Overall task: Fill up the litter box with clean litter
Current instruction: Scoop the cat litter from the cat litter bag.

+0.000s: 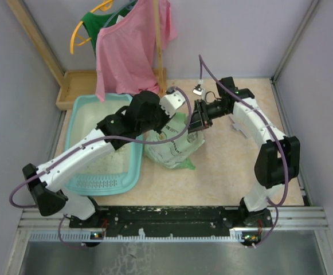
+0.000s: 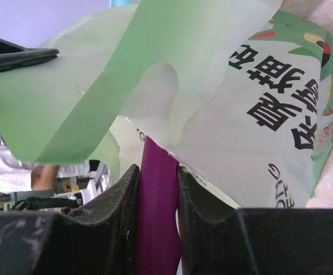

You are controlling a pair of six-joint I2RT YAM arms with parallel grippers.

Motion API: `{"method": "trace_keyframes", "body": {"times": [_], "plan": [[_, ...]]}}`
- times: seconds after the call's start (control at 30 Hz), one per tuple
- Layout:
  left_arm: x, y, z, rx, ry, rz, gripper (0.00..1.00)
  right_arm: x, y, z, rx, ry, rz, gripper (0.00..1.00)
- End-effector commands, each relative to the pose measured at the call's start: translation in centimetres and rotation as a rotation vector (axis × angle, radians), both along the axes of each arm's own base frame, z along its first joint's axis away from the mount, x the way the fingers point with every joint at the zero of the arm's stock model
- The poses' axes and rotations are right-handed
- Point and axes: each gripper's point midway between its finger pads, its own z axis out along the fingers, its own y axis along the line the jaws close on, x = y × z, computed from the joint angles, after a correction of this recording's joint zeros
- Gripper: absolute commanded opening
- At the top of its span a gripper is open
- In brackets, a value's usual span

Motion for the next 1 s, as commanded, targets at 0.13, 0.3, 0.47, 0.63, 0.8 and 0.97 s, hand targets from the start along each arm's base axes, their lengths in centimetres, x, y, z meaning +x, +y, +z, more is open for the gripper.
{"method": "trace_keyframes", "body": {"times": [0.13,0.3,0.47,0.63,0.8,0.97], "plan": [[0.2,-0.5,10.7,-0.316,-0.24,0.023,0.0,-2.2,0.0,5.0,0.228,-0.022,0.083,0.0],[0.3,-0.3,10.2,-0.314,-0.235,0.033,0.0,-2.7,-0.8,4.2,0.203,-0.027,0.068,0.0],[0.3,-0.2,10.2,-0.32,-0.237,0.036,0.0,-2.5,-2.5,3.6,0.196,-0.029,0.026,0.0],[0.4,-0.1,10.0,-0.319,-0.236,0.043,0.0,-2.9,-3.4,3.4,0.197,-0.045,0.019,0.0],[0.6,0.0,10.3,-0.321,-0.243,0.054,0.0,-3.2,-4.2,3.0,0.189,-0.046,0.005,0.0],[0.5,0.0,10.7,-0.34,-0.248,0.055,0.0,-3.5,-5.3,2.6,0.184,-0.041,-0.01,0.0]]}}
